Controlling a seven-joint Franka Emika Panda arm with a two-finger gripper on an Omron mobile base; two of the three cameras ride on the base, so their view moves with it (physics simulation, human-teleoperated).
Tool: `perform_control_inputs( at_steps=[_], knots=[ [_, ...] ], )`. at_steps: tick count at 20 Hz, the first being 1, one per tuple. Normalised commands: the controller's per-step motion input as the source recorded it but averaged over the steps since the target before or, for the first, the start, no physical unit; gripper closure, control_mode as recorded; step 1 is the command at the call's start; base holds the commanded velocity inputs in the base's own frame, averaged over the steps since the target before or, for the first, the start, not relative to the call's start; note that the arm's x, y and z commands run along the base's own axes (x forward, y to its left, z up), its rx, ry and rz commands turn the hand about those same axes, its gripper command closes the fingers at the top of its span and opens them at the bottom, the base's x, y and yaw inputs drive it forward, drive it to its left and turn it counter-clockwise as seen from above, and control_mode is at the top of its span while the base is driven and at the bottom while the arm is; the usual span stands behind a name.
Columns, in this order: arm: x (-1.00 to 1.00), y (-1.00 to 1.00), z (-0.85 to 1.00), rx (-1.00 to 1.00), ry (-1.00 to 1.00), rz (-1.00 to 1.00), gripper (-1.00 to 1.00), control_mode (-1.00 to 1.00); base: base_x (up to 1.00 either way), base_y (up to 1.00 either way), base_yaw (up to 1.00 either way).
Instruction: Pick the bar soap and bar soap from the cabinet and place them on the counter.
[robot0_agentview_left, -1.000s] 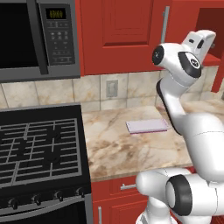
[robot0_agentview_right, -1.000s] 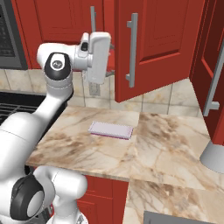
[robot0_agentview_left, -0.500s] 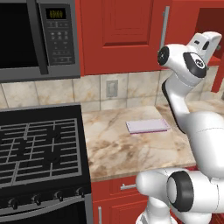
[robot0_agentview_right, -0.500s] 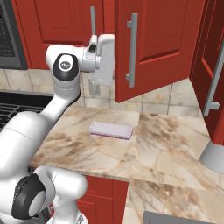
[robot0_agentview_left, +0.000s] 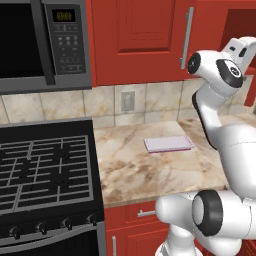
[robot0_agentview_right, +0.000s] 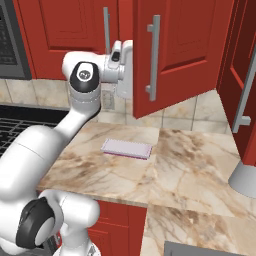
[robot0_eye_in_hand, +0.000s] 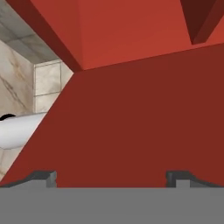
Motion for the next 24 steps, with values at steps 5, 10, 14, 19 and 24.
perform_control_inputs(
  at_steps=[5, 10, 14, 19, 24],
  knots=[
    [-0.15, -0.38, 0.00, 0.00, -0.02, -0.03, -1.00, -1.00, 0.00, 0.00, 0.00],
    [-0.27, -0.42, 0.00, 0.00, -0.05, -0.04, -1.00, -1.00, 0.00, 0.00, 0.00],
    [-0.24, -0.45, 0.00, 0.00, -0.05, -0.03, -1.00, -1.00, 0.00, 0.00, 0.00],
    [-0.16, -0.43, 0.00, 0.01, -0.04, -0.02, -1.00, -1.00, 0.00, 0.00, 0.00],
    [-0.06, -0.34, 0.00, 0.02, -0.04, 0.00, -1.00, -1.00, 0.00, 0.00, 0.00]
  ],
)
